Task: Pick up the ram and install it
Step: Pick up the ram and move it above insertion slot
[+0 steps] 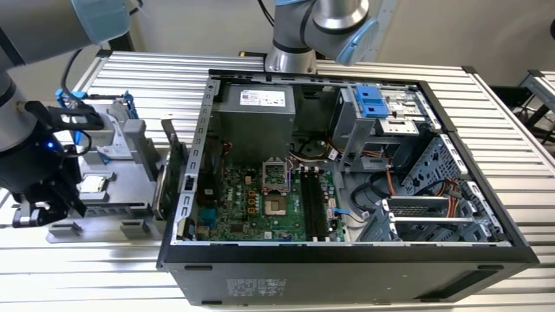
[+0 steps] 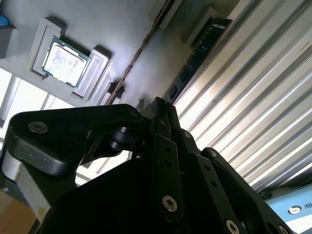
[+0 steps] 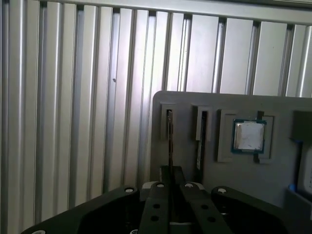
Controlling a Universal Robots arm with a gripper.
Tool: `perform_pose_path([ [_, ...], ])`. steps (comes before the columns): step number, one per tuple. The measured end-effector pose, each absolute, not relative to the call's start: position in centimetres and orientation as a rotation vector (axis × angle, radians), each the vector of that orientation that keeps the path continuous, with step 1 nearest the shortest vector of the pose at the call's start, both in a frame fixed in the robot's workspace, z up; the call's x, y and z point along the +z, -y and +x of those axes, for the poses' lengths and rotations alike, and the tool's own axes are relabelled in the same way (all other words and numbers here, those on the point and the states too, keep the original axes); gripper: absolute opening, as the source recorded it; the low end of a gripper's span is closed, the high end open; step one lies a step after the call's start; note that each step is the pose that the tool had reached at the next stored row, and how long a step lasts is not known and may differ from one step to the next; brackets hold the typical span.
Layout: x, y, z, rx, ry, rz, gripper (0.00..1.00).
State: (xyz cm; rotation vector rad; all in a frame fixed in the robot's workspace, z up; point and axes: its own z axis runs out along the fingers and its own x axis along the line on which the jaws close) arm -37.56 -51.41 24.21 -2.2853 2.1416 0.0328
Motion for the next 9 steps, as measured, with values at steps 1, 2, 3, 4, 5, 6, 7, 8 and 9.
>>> perform_pose_path([
  [1,24.33,51.41,-37.56,0.033,-2.142,-2.285,0.00],
  [2,24.47,51.41,-37.56,0.033,-2.142,-2.285,0.00],
  [3,24.60,51.41,-37.56,0.033,-2.141,-2.285,0.00],
  [4,24.74,51.41,-37.57,0.034,-2.141,-2.285,0.00],
  [5,24.86,51.41,-37.57,0.034,-2.141,-2.285,0.00],
  [6,24.96,51.41,-37.57,0.035,-2.141,-2.284,0.00],
  [7,25.08,51.40,-37.57,0.036,-2.140,-2.284,0.00],
  [8,25.20,51.41,-37.56,0.036,-2.140,-2.283,0.00],
  [9,25.31,51.41,-37.56,0.037,-2.140,-2.283,0.00],
])
